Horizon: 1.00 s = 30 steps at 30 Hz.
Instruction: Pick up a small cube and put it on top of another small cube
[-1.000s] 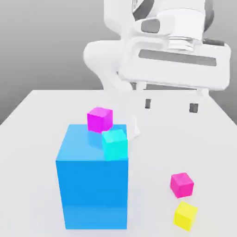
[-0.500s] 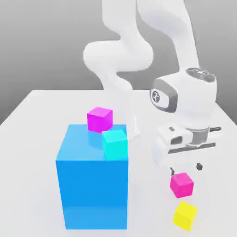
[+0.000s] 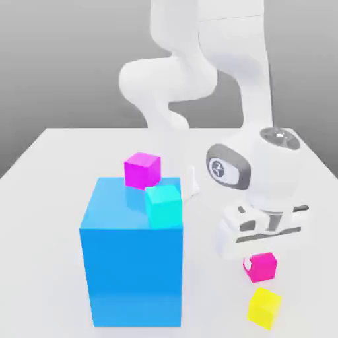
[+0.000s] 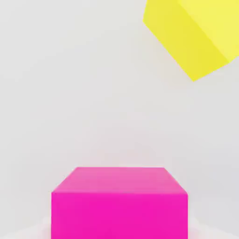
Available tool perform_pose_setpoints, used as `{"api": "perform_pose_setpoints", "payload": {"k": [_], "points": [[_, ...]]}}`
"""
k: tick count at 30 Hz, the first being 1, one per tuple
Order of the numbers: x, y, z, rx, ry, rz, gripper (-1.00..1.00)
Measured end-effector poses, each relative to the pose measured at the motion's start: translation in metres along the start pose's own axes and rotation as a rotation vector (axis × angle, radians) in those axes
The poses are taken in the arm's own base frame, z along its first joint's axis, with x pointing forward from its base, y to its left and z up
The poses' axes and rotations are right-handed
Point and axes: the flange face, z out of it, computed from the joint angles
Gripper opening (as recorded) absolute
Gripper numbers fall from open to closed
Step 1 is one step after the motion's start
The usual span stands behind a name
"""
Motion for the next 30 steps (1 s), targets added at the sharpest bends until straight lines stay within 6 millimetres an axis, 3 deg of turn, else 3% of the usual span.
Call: {"api": "perform_pose_setpoints", "payload": {"k": [12,16,22,25,30], "points": [[-0.001,-0.006,-0.063,0.0,0.004,-0.041,-1.0],[0.05,-0.012,-0.099,-0.033,0.044,0.018,-1.0],[0.124,-0.003,-0.18,-0.068,0.078,0.17,-1.0],[0.153,0.02,-0.226,-0.068,0.074,0.314,-1.0],[0.189,0.079,-0.306,-0.029,0.033,0.595,-1.0]]}}
